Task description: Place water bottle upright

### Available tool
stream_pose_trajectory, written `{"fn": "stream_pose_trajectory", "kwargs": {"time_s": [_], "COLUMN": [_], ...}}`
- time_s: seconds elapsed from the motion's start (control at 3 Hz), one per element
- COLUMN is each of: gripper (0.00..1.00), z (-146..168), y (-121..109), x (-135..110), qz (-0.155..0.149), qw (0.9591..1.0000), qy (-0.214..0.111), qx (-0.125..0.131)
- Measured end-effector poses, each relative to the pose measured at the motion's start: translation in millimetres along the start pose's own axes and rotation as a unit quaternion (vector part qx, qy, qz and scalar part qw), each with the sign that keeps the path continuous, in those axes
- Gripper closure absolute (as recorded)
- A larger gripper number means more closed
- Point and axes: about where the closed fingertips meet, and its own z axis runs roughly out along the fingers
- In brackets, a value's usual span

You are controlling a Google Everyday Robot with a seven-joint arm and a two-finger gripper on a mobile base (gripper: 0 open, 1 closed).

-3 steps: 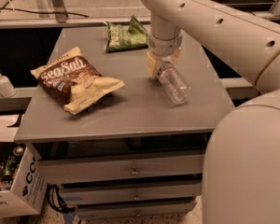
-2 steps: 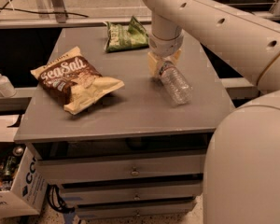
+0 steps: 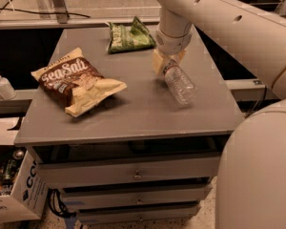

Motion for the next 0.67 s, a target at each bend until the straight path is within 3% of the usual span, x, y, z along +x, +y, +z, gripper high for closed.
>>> {"fn": "stream_pose_trajectory", "kwargs": {"time_s": [0.33, 0.67], "gripper": [1.0, 1.0], "z": [-20, -40], "y": [2, 5], "x": [-13, -26], "qz": [-0.013, -0.041], "qw": [0.9972, 0.9835], "qy": [-0.064, -0.156], "qx": [-0.036, -0.081]}}
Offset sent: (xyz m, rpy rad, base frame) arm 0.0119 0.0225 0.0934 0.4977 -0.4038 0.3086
